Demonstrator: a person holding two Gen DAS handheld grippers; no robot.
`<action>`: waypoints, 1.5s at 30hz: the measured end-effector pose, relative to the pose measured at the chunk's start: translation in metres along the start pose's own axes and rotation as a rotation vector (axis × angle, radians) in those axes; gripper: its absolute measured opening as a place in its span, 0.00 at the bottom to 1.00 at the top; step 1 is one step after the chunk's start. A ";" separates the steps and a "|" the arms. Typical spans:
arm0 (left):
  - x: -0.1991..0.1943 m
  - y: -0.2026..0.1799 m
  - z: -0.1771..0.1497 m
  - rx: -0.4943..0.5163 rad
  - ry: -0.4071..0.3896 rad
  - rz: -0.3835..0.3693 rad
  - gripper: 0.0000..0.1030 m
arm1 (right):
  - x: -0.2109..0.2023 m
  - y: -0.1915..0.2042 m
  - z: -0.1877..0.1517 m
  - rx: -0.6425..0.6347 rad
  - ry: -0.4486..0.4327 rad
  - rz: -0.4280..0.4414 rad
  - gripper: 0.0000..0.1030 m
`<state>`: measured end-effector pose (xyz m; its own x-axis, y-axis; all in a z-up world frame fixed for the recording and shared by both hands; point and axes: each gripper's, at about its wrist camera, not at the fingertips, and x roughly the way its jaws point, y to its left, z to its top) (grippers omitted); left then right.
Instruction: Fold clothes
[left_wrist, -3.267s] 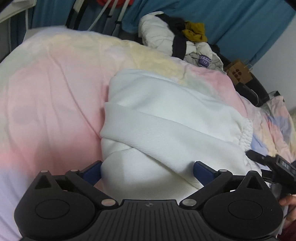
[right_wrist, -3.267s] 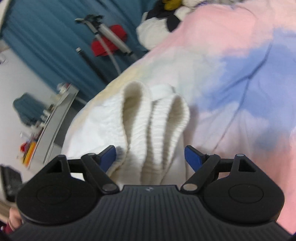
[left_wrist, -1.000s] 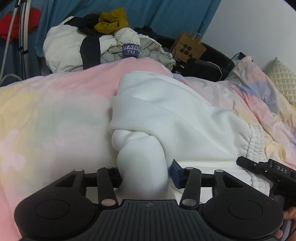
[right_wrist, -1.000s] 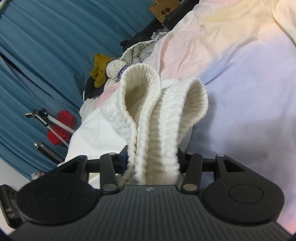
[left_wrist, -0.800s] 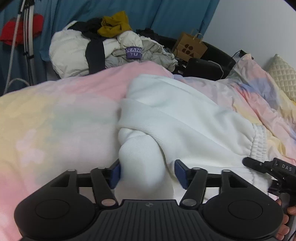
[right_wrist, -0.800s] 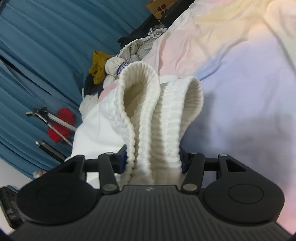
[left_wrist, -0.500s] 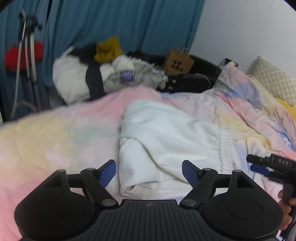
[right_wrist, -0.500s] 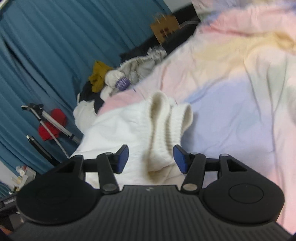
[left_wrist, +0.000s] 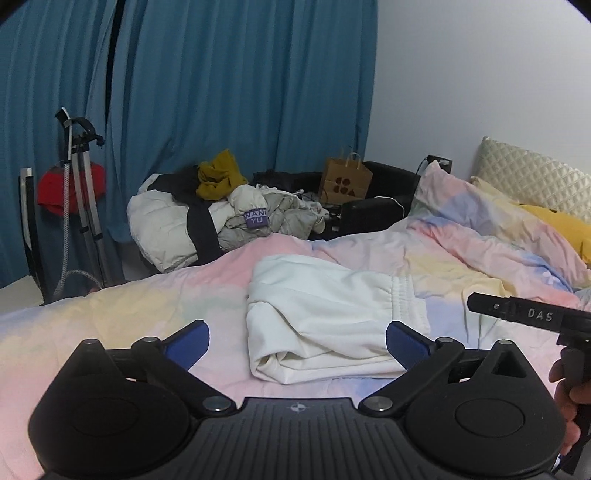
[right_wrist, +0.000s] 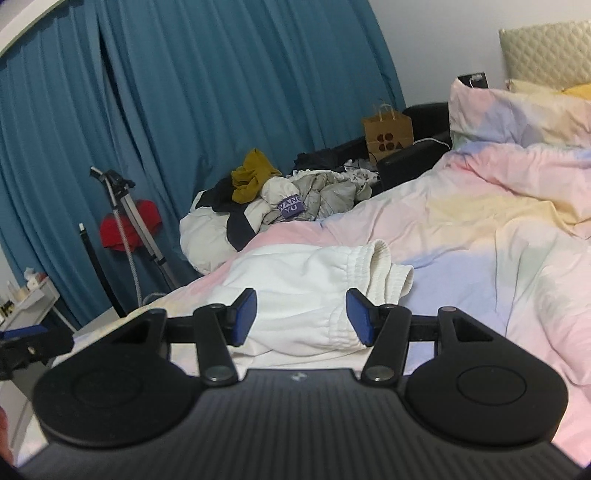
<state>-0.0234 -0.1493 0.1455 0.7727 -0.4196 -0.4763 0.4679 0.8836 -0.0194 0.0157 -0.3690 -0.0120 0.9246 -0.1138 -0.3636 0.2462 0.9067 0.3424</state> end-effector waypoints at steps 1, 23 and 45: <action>-0.002 -0.001 -0.002 0.005 -0.002 0.002 1.00 | -0.002 0.003 -0.003 -0.012 -0.010 0.002 0.55; 0.024 0.029 -0.046 -0.002 -0.002 0.070 1.00 | 0.028 0.020 -0.048 -0.107 -0.034 -0.109 0.56; 0.013 0.030 -0.051 0.003 -0.047 0.091 1.00 | 0.038 0.037 -0.062 -0.176 -0.001 -0.134 0.83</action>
<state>-0.0209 -0.1176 0.0937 0.8312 -0.3473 -0.4342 0.3964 0.9178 0.0247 0.0414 -0.3143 -0.0672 0.8876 -0.2381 -0.3943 0.3122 0.9404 0.1349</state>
